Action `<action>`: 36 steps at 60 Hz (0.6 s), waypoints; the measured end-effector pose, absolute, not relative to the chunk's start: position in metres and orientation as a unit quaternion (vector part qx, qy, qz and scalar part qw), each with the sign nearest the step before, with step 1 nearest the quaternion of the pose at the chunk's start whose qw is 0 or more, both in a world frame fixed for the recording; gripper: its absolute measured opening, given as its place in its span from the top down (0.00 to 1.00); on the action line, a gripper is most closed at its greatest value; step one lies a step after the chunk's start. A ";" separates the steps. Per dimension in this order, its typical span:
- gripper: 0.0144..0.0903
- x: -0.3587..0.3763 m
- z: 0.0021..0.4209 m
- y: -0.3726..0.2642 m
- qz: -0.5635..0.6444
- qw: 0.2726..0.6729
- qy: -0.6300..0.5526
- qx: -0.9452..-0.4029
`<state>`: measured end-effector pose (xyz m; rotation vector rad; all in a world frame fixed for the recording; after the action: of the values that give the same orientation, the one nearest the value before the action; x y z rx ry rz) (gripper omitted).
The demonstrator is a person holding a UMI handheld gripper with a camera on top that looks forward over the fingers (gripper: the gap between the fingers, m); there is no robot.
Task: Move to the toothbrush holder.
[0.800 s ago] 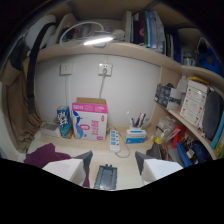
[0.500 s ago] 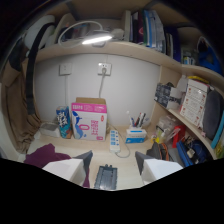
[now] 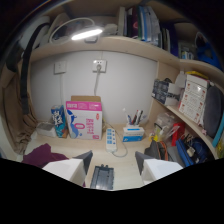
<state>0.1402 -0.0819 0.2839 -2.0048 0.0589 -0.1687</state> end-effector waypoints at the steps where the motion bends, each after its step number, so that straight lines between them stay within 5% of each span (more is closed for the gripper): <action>1: 0.04 0.143 0.283 -0.081 -0.071 0.535 0.026 -0.842; 36: 0.04 0.294 0.235 0.057 -0.081 0.542 0.048 -0.835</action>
<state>0.2935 0.0566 0.2347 -1.9824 0.1149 -0.1931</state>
